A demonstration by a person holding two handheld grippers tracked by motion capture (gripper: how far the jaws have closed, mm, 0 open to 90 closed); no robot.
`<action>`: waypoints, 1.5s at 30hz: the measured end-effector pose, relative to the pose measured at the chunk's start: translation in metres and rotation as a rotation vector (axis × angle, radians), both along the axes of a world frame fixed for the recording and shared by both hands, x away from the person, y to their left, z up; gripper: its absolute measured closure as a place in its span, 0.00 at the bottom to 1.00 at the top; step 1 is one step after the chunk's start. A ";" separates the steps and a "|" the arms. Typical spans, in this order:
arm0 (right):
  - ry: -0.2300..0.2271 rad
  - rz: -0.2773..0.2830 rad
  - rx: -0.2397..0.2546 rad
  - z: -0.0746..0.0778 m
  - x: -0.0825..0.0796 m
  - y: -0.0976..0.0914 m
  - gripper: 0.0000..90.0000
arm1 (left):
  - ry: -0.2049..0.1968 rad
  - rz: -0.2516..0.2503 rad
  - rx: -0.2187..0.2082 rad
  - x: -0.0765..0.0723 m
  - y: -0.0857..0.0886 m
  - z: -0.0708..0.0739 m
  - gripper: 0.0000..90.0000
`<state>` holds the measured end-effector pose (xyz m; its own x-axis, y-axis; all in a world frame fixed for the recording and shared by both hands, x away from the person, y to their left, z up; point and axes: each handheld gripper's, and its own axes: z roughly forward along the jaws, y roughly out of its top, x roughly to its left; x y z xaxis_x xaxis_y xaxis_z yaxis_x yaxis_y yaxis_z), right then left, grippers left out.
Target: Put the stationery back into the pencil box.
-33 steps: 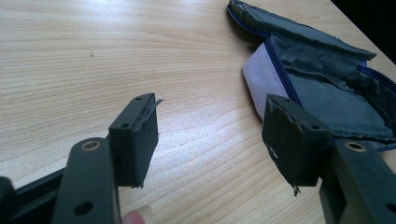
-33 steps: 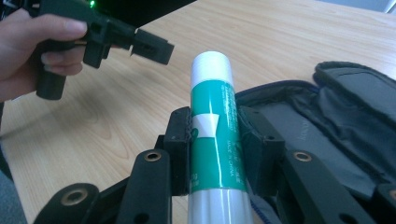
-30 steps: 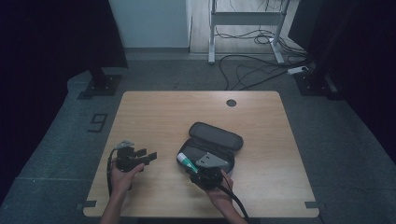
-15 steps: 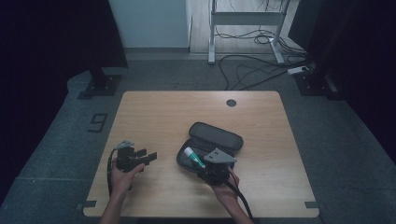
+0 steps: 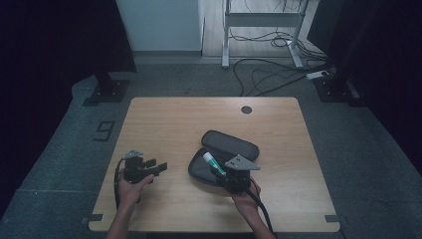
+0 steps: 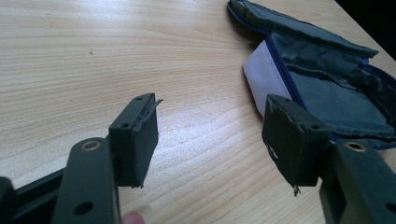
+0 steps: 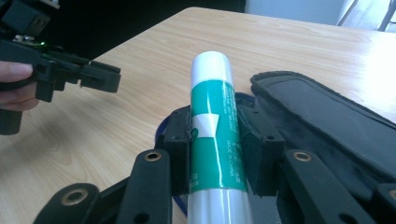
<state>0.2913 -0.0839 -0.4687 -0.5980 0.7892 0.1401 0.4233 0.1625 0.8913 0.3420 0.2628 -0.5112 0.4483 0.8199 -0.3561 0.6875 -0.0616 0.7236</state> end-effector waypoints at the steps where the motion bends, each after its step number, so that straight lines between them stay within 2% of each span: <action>1: 0.002 -0.006 0.000 0.000 0.001 -0.001 0.72 | 0.000 0.000 0.000 0.000 0.000 0.000 0.40; 13: 0.022 -0.071 0.000 -0.010 0.015 -0.017 0.72 | 0.001 0.002 0.002 0.000 0.000 0.000 0.40; 30: 0.088 -0.127 -0.027 -0.032 0.034 -0.029 0.72 | 0.010 -0.004 0.008 0.001 -0.001 -0.002 0.40; 36: 0.113 -0.128 -0.059 -0.043 0.038 -0.025 0.72 | 0.014 -0.010 0.013 0.001 -0.002 -0.003 0.40; 45: 0.154 -0.110 -0.143 -0.059 0.043 -0.015 0.72 | 0.016 -0.009 0.013 0.001 -0.002 -0.003 0.40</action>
